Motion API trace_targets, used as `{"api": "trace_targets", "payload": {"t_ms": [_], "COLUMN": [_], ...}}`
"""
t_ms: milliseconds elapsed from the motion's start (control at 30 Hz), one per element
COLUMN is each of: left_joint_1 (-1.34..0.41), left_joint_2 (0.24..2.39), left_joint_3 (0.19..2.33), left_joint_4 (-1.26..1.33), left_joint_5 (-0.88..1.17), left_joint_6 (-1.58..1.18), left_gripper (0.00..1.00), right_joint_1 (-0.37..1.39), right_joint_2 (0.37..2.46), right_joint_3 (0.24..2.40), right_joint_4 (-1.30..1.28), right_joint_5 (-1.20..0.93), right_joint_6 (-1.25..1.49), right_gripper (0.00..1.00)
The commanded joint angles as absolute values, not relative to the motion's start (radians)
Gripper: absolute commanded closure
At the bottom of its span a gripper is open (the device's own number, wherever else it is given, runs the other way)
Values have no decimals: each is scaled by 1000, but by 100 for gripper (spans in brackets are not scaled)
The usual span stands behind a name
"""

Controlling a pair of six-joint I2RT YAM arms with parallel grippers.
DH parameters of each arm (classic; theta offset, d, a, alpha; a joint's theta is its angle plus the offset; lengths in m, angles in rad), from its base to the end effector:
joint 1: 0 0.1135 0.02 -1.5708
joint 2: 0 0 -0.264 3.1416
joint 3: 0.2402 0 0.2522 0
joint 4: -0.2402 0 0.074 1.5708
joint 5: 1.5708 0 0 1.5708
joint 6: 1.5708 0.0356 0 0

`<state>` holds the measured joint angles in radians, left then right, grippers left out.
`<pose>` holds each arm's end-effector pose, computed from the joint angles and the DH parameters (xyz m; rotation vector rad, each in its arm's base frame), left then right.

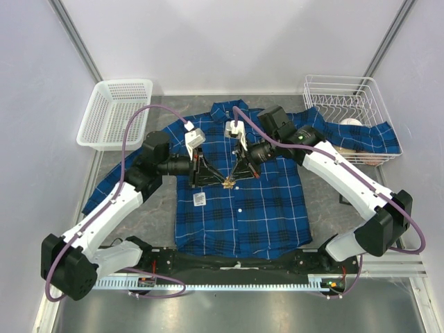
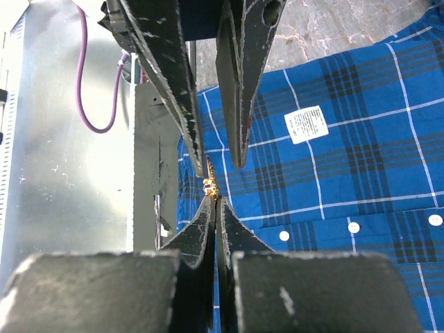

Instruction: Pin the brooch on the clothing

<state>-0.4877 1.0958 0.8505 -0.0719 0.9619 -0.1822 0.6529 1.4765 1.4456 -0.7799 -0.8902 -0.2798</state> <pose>0.1993 -0.1388 0.3176 0.9694 1.7165 -1.3478 0.2280 0.2092 0.3589 -1.4110 1.8384 1.2357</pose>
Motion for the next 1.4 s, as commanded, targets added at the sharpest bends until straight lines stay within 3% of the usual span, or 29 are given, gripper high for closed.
{"api": "trace_targets", "payload": {"t_ms": [0,333,500,600,700,800,833,933,1033,1167,1200,1267,1300,1367], "left_joint_1": [-480,-480,-480,-480,-480,-480,-482,-480,-480,-476,-468,-434,-427,-416], "left_joint_2": [1052,1054,1066,1072,1080,1094,1097,1100,1095,1086,1083,1088,1092,1097], "left_joint_3": [839,824,827,831,831,836,839,835,828,816,812,790,785,785], "left_joint_4": [-44,-75,-63,-58,-60,-77,-83,-87,-89,-80,-69,-16,-3,-3], "left_joint_5": [1009,1043,1045,1052,1069,1069,1068,1059,1061,1043,1042,1046,1051,1046], "left_joint_6": [-164,-106,-104,-107,-112,-129,-130,-126,-118,-127,-139,-201,-221,-238], "left_gripper": [67,69,91,98,98,83,82,85,98,98,98,98,98,98], "right_joint_1": [661,660,660,660,660,660,658,660,660,660,660,658,658,658], "right_joint_2": [1476,1482,1489,1494,1500,1503,1505,1506,1509,1511,1509,1511,1509,1508], "right_joint_3": [1440,1451,1456,1459,1468,1474,1477,1479,1477,1477,1477,1479,1477,1477], "right_joint_4": [-772,-773,-773,-773,-773,-773,-773,-772,-773,-773,-773,-773,-772,-773], "right_joint_5": [-926,-945,-954,-959,-957,-959,-959,-957,-959,-936,-931,-930,-930,-936], "right_joint_6": [-272,-265,-267,-270,-271,-275,-273,-273,-273,-276,-275,-272,-270,-270], "right_gripper": [100,100,100,100,100,100,100,100,100,100,86,69,52,42]}}
